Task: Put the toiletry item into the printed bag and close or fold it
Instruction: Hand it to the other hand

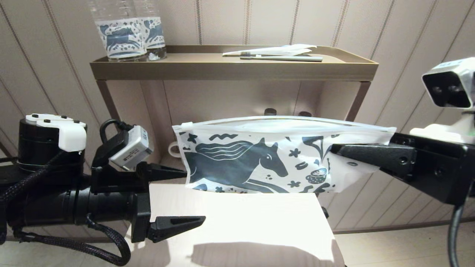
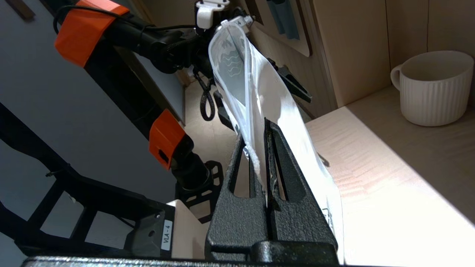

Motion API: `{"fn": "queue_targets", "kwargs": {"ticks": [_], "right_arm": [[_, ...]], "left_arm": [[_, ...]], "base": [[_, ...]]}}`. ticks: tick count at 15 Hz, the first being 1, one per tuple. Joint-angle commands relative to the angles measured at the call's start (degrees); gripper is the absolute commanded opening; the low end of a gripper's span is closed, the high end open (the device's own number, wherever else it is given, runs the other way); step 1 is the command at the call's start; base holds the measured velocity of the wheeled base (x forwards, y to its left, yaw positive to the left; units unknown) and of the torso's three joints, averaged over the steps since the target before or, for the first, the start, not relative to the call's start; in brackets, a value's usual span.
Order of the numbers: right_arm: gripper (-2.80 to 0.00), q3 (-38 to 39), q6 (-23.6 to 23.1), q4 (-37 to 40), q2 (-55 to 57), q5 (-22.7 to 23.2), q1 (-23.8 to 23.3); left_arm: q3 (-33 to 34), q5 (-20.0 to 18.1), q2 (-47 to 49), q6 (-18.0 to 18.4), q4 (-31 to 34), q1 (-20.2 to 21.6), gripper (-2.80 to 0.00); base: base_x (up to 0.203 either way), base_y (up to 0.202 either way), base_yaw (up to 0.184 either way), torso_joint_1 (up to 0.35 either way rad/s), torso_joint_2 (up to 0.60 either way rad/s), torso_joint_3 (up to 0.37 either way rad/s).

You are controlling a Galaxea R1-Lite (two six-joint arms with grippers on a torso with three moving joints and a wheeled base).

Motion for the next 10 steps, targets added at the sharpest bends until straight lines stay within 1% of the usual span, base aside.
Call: {"fn": "queue_targets", "kwargs": {"ticks": [1, 3, 6, 7, 8, 10], "right_arm": [[-2.8, 0.93, -0.98, -0.3, 0.25, 0.57, 0.27], [-2.8, 1.57, -2.49, -0.26, 0.88, 0.63, 0.6], [-2.8, 2.58, -4.29, -0.32, 2.08, 1.31, 0.8], [-2.8, 2.69, -5.02, -0.26, 2.36, 1.4, 0.87], [-2.8, 2.69, -5.71, -0.26, 3.23, 1.39, 0.83], [-2.8, 2.69, -5.91, -0.26, 3.87, 1.42, 0.87]], "left_arm": [[-0.92, -0.98, 0.54, -0.34, -0.58, -0.02, 0.0], [-1.28, -1.38, -1.67, -1.42, -0.81, -0.02, 0.0], [-1.3, -1.51, -2.02, -1.44, -0.79, -0.02, 0.0], [-1.3, -1.96, -2.14, -1.44, -0.85, -0.02, 0.0], [-1.36, -3.33, -2.91, -1.44, -0.85, 0.02, 0.0], [-1.65, -3.9, -3.65, -1.62, -0.85, 0.07, 0.0]], "base": [[0.0, 0.0, 0.0, 0.0, 0.0, 0.0], [0.0, 0.0, 0.0, 0.0, 0.0, 0.0], [0.0, 0.0, 0.0, 0.0, 0.0, 0.0], [0.0, 0.0, 0.0, 0.0, 0.0, 0.0], [0.0, 0.0, 0.0, 0.0, 0.0, 0.0], [0.0, 0.0, 0.0, 0.0, 0.0, 0.0]]}}
